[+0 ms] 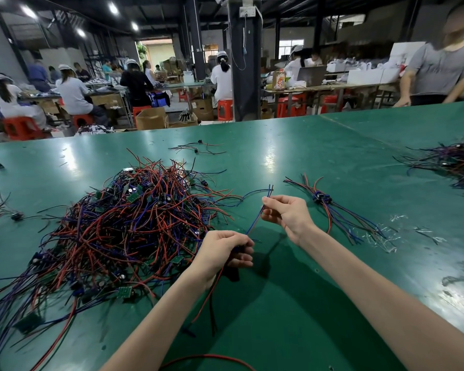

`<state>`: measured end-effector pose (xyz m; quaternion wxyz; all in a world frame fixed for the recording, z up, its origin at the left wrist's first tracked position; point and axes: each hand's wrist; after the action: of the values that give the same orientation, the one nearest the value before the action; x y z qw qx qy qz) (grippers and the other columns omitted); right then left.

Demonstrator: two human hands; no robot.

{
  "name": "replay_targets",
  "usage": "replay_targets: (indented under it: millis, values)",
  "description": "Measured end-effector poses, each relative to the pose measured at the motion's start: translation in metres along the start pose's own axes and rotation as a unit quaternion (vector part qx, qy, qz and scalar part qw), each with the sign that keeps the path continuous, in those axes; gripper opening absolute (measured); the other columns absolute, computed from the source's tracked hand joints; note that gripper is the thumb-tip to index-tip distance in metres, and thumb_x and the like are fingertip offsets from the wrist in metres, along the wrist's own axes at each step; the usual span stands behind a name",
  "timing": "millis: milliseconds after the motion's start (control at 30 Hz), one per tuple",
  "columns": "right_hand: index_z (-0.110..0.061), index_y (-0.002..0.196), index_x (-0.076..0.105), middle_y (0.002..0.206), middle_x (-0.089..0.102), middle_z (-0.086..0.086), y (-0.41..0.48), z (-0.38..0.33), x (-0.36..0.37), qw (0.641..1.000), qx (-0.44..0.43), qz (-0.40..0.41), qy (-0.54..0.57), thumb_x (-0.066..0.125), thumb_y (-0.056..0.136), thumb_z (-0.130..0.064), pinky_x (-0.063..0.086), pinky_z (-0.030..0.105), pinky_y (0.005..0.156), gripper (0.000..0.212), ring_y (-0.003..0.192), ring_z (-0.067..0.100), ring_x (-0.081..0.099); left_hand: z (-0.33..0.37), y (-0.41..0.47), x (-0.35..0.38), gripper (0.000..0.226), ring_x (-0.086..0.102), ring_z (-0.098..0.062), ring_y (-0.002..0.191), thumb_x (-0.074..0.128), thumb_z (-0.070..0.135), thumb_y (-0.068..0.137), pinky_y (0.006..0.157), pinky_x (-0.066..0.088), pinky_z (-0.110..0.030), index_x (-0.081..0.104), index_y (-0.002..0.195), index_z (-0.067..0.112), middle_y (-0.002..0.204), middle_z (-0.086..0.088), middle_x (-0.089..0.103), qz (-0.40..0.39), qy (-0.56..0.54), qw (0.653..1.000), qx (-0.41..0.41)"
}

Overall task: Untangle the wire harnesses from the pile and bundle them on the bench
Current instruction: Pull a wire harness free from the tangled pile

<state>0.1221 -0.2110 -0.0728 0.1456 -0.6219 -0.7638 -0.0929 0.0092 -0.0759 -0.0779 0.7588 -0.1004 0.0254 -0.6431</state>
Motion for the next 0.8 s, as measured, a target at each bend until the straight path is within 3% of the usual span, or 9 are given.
replay_targets:
  millis: [367, 567, 800]
  values:
    - [0.002, 0.073, 0.057, 0.064, 0.052, 0.010, 0.002, -0.006, -0.006, 0.999, 0.008, 0.025, 0.022, 0.061, 0.087, 0.004, 0.052, 0.020, 0.047, 0.014, 0.042, 0.008, 0.052, 0.002, -0.001, 0.000, 0.018, 0.052, -0.018, 0.042, 0.055, 0.000, 0.090, 0.043, 0.050, -0.024, 0.070, 0.081, -0.004, 0.056, -0.011, 0.058, 0.010, 0.007, 1.000, -0.005]
    - [0.001, 0.076, 0.057, 0.063, 0.052, 0.010, 0.004, -0.007, -0.007, 0.999, 0.001, 0.022, 0.023, 0.062, 0.086, 0.005, 0.053, 0.022, 0.048, 0.011, 0.041, 0.009, 0.052, 0.001, 0.000, -0.003, 0.018, 0.051, -0.018, 0.043, 0.058, -0.001, 0.087, 0.044, 0.049, -0.024, 0.068, 0.073, -0.003, 0.057, -0.013, 0.058, 0.012, 0.018, 1.000, 0.002]
    - [-0.003, 0.074, 0.064, 0.062, 0.059, 0.007, 0.008, -0.002, -0.014, 0.988, -0.100, 0.057, -0.106, 0.072, 0.079, 0.002, 0.054, 0.021, 0.051, 0.010, 0.046, 0.009, 0.057, 0.001, 0.002, -0.004, 0.020, 0.051, -0.017, 0.042, 0.058, 0.000, 0.086, 0.043, 0.048, -0.024, 0.070, 0.069, -0.001, 0.055, -0.010, 0.058, 0.003, 0.056, 0.998, 0.005]
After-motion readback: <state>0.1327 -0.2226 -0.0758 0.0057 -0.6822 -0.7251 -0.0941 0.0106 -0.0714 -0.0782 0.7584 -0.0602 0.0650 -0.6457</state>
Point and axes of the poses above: each hand's wrist, its own y-axis towards the middle knuckle, its own x-axis out of the palm, z = x × y
